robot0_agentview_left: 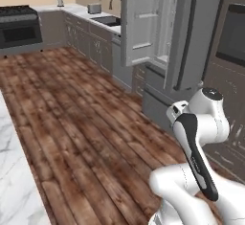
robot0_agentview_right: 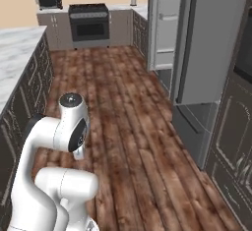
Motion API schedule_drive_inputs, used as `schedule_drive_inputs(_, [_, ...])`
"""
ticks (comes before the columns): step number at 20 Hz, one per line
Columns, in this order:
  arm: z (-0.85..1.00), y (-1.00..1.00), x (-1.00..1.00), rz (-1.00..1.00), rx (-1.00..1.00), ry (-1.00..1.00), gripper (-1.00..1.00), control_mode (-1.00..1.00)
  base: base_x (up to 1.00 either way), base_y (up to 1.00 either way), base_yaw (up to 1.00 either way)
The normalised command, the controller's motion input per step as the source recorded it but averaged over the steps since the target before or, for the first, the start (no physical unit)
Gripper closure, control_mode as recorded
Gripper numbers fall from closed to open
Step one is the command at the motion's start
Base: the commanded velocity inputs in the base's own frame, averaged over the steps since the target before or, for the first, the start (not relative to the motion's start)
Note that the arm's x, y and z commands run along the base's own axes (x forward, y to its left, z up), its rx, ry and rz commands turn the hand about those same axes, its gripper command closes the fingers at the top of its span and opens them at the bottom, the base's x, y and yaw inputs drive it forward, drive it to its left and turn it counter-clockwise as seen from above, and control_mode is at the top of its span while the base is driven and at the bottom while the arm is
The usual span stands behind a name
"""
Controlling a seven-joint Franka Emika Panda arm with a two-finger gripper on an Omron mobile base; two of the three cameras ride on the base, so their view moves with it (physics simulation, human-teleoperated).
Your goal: Place two dumplings into each of the tupperware containers and then place the containers in the fridge.
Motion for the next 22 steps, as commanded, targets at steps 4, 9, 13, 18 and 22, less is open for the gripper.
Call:
schedule_drive_inputs(4, [0.0, 0.0, 0.0, 0.0, 0.0, 0.0, -1.0, 1.0, -1.0, -0.02, 0.07])
schedule_drive_inputs(9, [0.0, 0.0, 0.0, 0.0, 0.0, 0.0, -1.0, 1.0, -1.0, 0.04, 0.01])
schedule_drive_inputs(13, [0.0, 0.0, 0.0, 0.0, 0.0, 0.0, -1.0, 1.0, -0.9, 0.96, 0.01])
schedule_drive_inputs(18, [0.0, 0.0, 0.0, 0.0, 0.0, 0.0, -1.0, 1.0, -0.85, 1.0, -0.03])
schedule_drive_inputs(22, [0.0, 0.0, 0.0, 0.0, 0.0, 0.0, -1.0, 1.0, -1.0, 1.0, -0.19])
